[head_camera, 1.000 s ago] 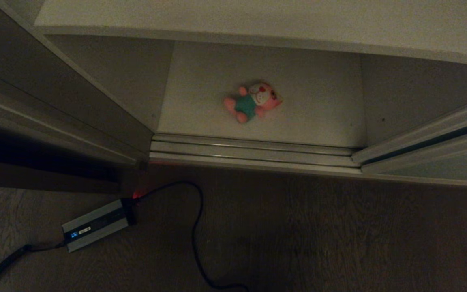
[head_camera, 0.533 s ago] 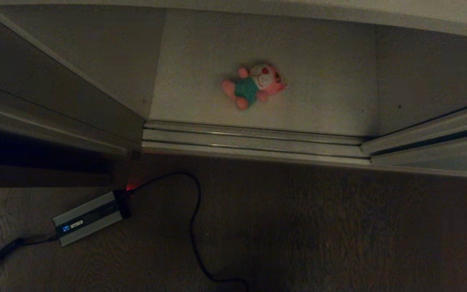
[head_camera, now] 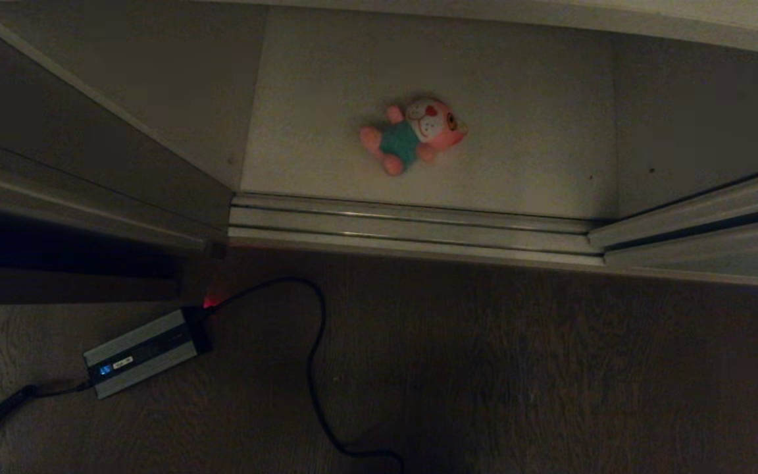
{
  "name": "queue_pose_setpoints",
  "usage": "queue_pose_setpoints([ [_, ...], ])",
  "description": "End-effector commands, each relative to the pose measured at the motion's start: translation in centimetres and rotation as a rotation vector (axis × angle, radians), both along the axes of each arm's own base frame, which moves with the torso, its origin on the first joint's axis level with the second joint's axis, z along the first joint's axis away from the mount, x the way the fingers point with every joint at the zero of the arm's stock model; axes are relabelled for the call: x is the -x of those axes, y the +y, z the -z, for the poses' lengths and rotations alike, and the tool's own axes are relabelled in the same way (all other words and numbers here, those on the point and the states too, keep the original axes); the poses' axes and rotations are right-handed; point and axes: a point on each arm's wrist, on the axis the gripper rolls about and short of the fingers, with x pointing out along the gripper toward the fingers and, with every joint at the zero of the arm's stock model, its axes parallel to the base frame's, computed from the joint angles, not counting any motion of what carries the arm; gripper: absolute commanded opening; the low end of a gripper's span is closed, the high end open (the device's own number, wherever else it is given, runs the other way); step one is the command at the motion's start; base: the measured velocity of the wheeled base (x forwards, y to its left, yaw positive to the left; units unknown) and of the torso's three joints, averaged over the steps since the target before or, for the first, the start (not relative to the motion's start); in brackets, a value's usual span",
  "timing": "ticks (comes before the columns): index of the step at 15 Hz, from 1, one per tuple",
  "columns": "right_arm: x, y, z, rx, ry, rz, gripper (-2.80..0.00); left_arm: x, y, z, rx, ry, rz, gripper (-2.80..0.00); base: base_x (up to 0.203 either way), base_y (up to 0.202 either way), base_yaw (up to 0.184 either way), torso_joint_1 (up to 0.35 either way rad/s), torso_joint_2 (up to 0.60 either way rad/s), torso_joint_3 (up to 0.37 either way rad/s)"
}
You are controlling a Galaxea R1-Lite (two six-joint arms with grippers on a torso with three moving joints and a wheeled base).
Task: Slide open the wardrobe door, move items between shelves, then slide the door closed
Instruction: Place the pink doll on the higher shelf
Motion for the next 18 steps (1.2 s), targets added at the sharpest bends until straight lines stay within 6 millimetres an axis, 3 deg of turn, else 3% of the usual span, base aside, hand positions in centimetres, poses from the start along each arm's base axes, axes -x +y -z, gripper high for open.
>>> queue_pose_setpoints([
  [1,0.0,0.0,0.1,0.001,0.005,-0.001,-2.80,0.7,0.0,-2.6,0.001,-0.127,0.003,-2.80,0.000,0.000,0.000,0.000,0.00,0.000],
  [3,0.0,0.0,0.1,0.001,0.004,-0.001,-2.80,0.8,-0.1,-4.7,-0.001,-0.138,0.040,-2.80,0.000,0.000,0.000,0.000,0.00,0.000],
  [6,0.0,0.0,0.1,0.001,0.004,-0.001,-2.80,-2.0,-0.2,-5.9,0.018,0.052,0.103,-2.80,0.000,0.000,0.000,0.000,0.00,0.000],
  [13,0.0,0.0,0.1,0.001,0.004,-0.001,-2.80,-12.0,-1.3,-7.7,0.131,0.479,0.430,-2.80,0.000,0.000,0.000,0.000,0.00,0.000],
  [18,0.0,0.0,0.1,0.001,0.004,-0.001,-2.80,-19.0,-4.8,-11.1,0.109,0.522,0.665,-2.80,0.000,0.000,0.000,0.000,0.00,0.000],
])
